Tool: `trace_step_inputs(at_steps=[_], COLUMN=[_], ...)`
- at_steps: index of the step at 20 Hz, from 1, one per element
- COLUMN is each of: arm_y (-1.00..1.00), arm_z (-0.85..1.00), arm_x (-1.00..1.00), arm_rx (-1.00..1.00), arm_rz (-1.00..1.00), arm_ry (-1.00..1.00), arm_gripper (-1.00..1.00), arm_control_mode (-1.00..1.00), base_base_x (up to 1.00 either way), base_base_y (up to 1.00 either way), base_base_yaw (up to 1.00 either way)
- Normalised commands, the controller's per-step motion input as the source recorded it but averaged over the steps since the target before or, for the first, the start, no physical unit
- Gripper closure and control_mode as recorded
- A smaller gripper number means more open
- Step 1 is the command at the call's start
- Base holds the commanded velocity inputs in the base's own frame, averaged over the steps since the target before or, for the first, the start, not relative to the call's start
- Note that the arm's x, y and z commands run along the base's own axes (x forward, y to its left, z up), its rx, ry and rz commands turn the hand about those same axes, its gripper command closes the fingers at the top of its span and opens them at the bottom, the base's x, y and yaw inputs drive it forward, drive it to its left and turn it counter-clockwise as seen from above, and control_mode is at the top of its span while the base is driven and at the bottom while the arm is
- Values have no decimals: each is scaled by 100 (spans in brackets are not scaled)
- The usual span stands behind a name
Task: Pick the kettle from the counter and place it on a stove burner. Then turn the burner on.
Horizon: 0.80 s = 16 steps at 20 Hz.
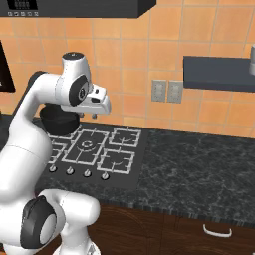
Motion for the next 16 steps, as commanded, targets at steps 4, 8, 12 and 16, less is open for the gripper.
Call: trace_step_inputs(at_steps=[4,8,12,16], arm_y=[0,8,31,47], arm_z=[0,-2,-6,-8], arm_x=[-12,-31,-27,-27], arm_rx=[0,0,-3,-6], arm_rz=[0,0,0,0], arm_ry=[0,0,0,-1], arm_gripper=[-100,-100,-100,-100], arm_control_mode=[-100,-100,-100,-100], base_base_x=[0,0,0,0], base_base_y=[0,0,0,0], base_base_yaw=[0,0,0,0])
